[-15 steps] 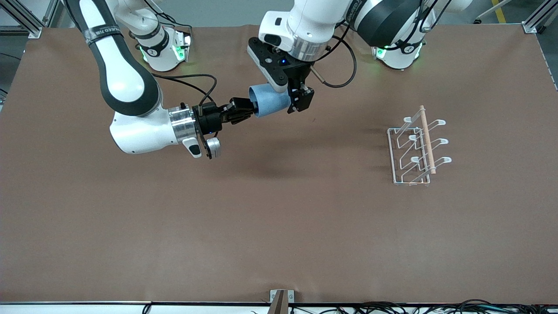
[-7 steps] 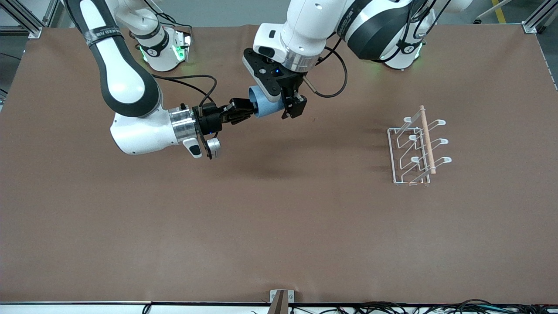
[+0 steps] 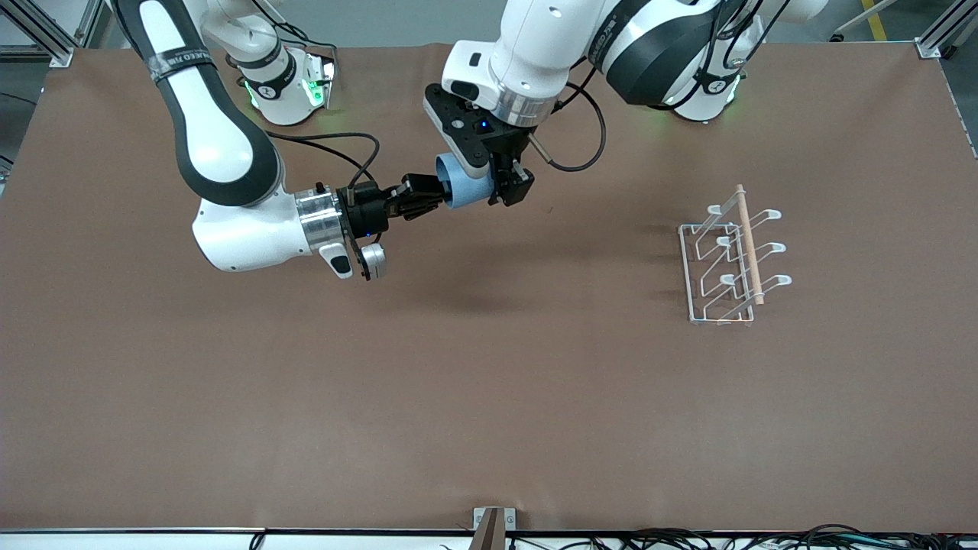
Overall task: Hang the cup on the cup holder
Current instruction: 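Open the right gripper while the left gripper pulls the cup away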
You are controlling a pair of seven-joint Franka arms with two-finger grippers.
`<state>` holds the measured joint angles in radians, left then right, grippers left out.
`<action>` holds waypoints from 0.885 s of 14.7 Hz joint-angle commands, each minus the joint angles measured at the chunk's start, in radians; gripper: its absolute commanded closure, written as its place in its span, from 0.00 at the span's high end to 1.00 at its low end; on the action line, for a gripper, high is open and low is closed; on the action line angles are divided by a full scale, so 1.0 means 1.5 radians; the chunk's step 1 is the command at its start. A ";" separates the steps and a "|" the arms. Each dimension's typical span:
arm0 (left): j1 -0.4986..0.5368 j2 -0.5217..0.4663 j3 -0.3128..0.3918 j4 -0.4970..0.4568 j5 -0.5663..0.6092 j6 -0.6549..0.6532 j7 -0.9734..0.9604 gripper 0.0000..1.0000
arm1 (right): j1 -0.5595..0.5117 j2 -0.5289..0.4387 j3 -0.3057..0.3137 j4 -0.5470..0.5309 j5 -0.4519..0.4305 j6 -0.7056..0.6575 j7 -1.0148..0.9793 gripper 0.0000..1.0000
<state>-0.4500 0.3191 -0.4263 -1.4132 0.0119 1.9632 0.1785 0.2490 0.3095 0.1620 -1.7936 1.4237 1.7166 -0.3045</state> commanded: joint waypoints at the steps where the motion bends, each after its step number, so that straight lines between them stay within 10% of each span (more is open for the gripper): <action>1: 0.009 0.004 0.002 0.013 0.029 -0.005 0.005 0.45 | -0.015 -0.009 0.005 -0.001 0.011 -0.006 0.009 1.00; 7: 0.028 -0.018 0.020 0.015 0.106 -0.123 0.016 0.45 | -0.025 -0.020 -0.033 -0.007 -0.074 0.073 0.009 1.00; 13: 0.066 -0.014 0.020 0.010 0.301 -0.292 0.088 0.46 | -0.128 -0.037 -0.050 -0.014 -0.397 0.121 0.010 1.00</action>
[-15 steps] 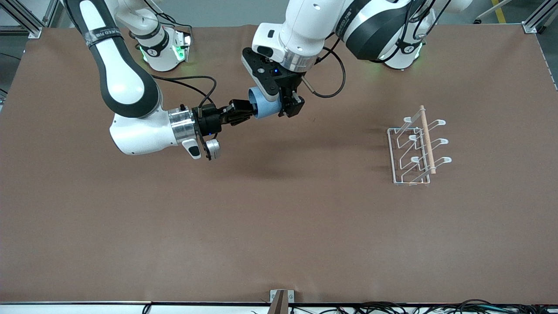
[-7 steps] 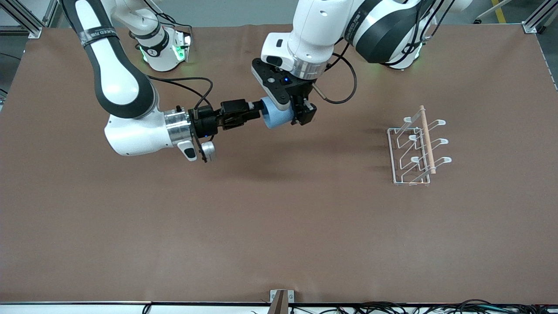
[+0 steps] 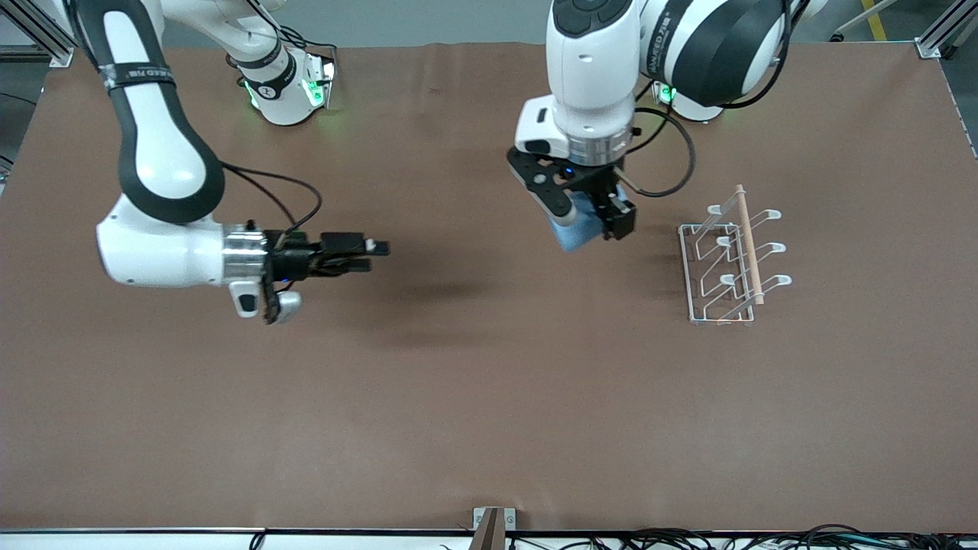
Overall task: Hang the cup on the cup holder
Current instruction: 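Carry the cup with the left gripper to the rack while the right gripper retracts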
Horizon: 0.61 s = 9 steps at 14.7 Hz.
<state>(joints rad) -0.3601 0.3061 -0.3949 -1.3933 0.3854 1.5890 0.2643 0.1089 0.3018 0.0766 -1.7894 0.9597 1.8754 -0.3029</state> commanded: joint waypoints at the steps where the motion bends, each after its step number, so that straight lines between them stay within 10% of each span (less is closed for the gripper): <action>1: 0.011 -0.004 -0.001 -0.004 0.081 -0.065 0.045 0.46 | -0.047 -0.044 0.006 -0.017 -0.145 0.014 0.008 1.00; 9: 0.039 0.014 -0.001 -0.086 0.307 -0.167 0.119 0.46 | -0.106 -0.110 0.008 0.079 -0.483 -0.058 0.069 1.00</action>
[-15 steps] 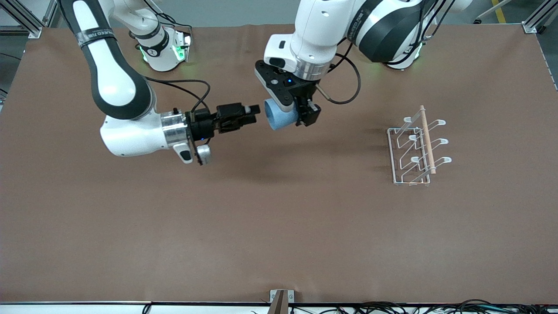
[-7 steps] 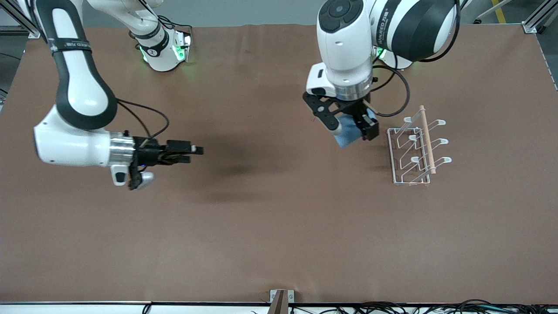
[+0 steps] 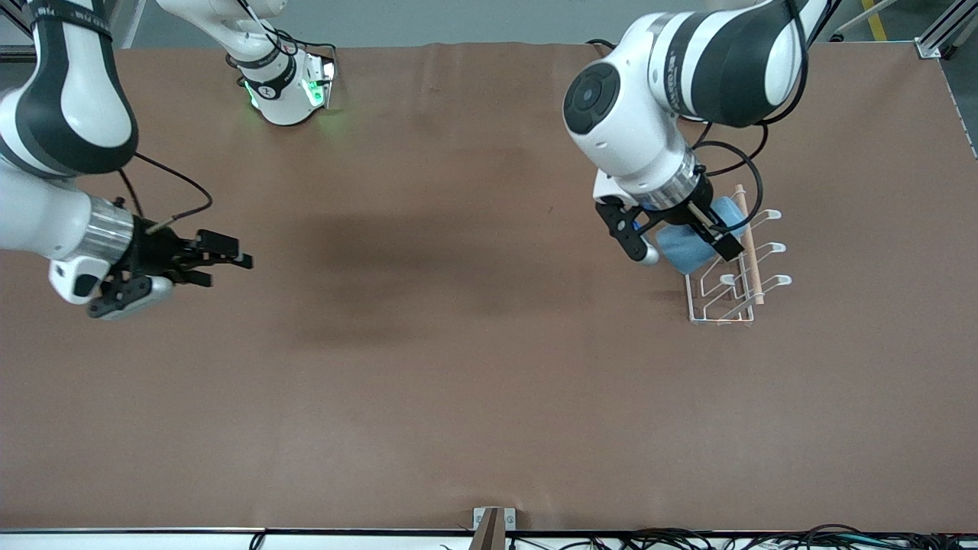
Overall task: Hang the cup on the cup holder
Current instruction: 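Carry the cup with the left gripper to the rack while the right gripper retracts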
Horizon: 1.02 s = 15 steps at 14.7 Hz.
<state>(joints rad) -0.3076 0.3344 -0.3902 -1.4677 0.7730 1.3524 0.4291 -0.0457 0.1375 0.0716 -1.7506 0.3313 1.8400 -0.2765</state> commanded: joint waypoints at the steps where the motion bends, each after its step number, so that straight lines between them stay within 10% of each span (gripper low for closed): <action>1: 0.006 0.004 -0.003 -0.056 0.070 -0.010 0.009 0.46 | 0.002 0.000 0.014 0.091 -0.095 -0.064 0.090 1.00; 9: 0.007 0.083 -0.002 -0.126 0.189 -0.081 0.010 0.46 | 0.062 0.004 0.016 0.291 -0.281 -0.216 0.164 1.00; 15: 0.026 0.117 0.002 -0.129 0.235 -0.096 0.090 0.46 | -0.007 -0.015 0.014 0.305 -0.288 -0.217 0.114 1.00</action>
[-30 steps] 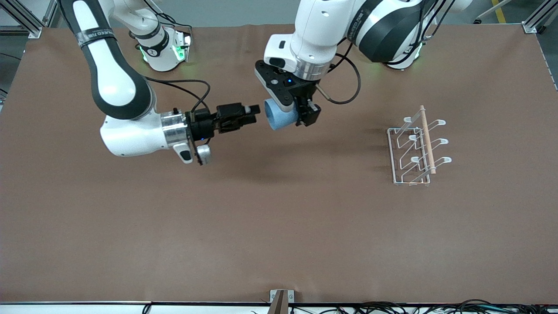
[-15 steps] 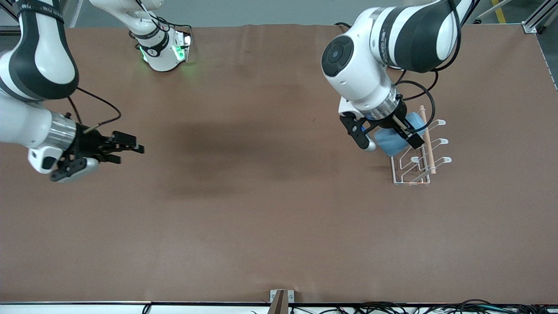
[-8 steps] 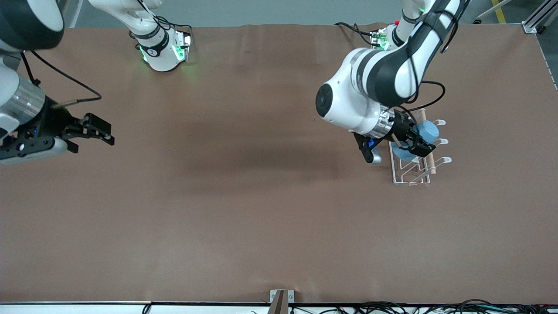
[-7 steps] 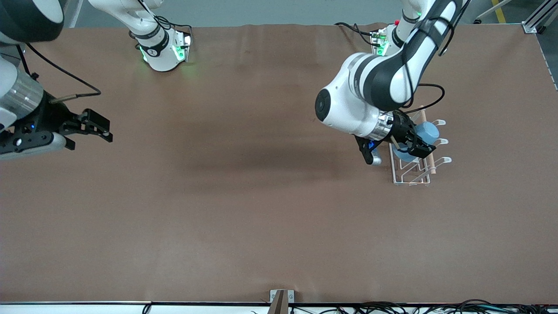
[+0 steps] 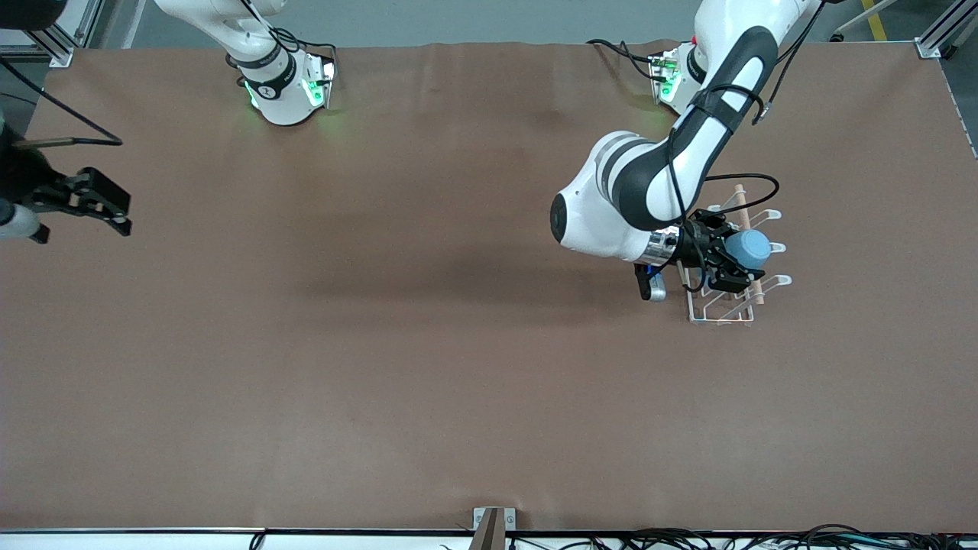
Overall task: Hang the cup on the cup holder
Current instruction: 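Lower the cup onto a rack hook with the left gripper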
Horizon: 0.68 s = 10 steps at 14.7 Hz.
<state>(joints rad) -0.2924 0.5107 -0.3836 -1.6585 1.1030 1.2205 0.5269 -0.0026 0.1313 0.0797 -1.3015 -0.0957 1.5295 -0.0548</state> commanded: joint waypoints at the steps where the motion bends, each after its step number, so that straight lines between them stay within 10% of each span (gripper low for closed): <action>1: 0.021 0.000 -0.001 -0.009 0.016 -0.008 0.025 0.46 | -0.038 -0.023 0.011 0.006 -0.003 -0.012 -0.064 1.00; 10: 0.029 0.057 -0.002 -0.017 0.035 -0.008 0.028 0.47 | -0.038 -0.115 0.009 -0.103 0.057 -0.043 0.059 0.99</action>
<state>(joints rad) -0.2422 0.5923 -0.3841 -1.6842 1.1326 1.2192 0.5507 -0.0511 0.0002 0.0922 -1.4030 -0.0358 1.4461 -0.0023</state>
